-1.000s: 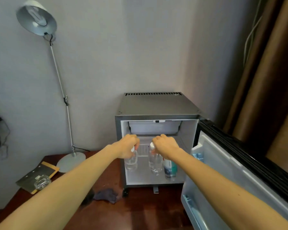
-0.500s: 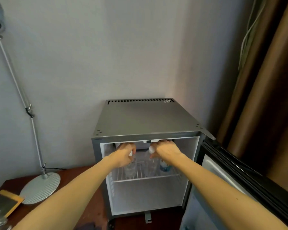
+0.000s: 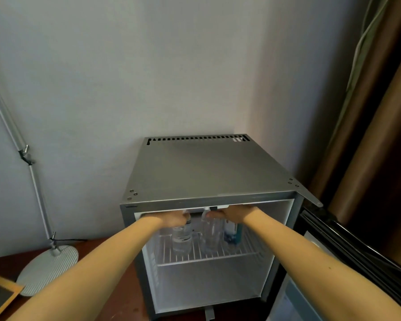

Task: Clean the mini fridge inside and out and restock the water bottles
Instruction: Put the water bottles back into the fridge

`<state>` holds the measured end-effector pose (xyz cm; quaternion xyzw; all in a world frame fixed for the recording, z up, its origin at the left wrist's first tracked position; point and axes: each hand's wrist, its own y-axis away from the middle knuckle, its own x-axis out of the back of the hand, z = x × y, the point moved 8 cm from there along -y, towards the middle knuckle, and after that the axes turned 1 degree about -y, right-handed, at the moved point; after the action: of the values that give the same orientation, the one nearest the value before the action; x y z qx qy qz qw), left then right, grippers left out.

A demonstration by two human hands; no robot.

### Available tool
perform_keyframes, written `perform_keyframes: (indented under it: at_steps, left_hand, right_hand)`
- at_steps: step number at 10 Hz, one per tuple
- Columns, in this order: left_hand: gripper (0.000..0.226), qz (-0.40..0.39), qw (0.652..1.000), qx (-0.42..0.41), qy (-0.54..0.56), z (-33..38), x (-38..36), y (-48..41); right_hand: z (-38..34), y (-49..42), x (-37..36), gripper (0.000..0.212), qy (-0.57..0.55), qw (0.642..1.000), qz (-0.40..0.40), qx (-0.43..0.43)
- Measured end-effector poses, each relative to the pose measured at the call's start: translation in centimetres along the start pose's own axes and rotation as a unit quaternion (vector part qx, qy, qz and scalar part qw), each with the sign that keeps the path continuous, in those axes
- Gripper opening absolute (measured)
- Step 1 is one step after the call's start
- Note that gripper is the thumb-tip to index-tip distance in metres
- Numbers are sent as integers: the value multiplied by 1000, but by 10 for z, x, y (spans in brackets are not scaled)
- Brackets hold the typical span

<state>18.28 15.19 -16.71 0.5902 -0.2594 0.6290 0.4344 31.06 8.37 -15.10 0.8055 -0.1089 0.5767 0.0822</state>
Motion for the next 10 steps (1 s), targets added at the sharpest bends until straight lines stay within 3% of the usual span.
perform_keyframes:
  at_steps: [1, 2, 3, 4, 5, 6, 7, 8, 10]
  left_hand:
    - [38, 4, 1000, 25, -4, -4, -1, 0]
    - [27, 34, 995, 81, 37, -14, 0, 1]
    - [14, 49, 994, 99, 25, -9, 7, 9]
    - [12, 43, 994, 100, 18, 2, 9, 17]
    - [8, 48, 994, 101, 0, 15, 14, 27]
    - [32, 75, 993, 83, -29, 33, 22, 43]
    - [45, 98, 993, 48, -36, 52, 23, 61]
    - [33, 128, 987, 37, -94, 66, 18, 83]
    - [36, 120, 983, 31, -134, 100, -8, 134]
  right_hand:
    - [0, 2, 3, 48, 46, 999, -3, -9]
    - [-8, 9, 3, 48, 49, 998, -24, 10]
    - [-15, 13, 0, 51, 91, 994, -43, 51]
    - [-2, 6, -10, 73, 107, 992, -52, 47]
    - [-7, 25, 2, 73, 161, 986, -28, 22]
    - [-12, 51, 21, 58, 200, 979, 24, 26]
    - [-15, 74, 28, 62, 229, 970, 59, 56]
    - [-15, 98, 27, 64, 253, 964, 63, 57]
    - [-22, 168, 23, 59, 264, 963, 41, 35]
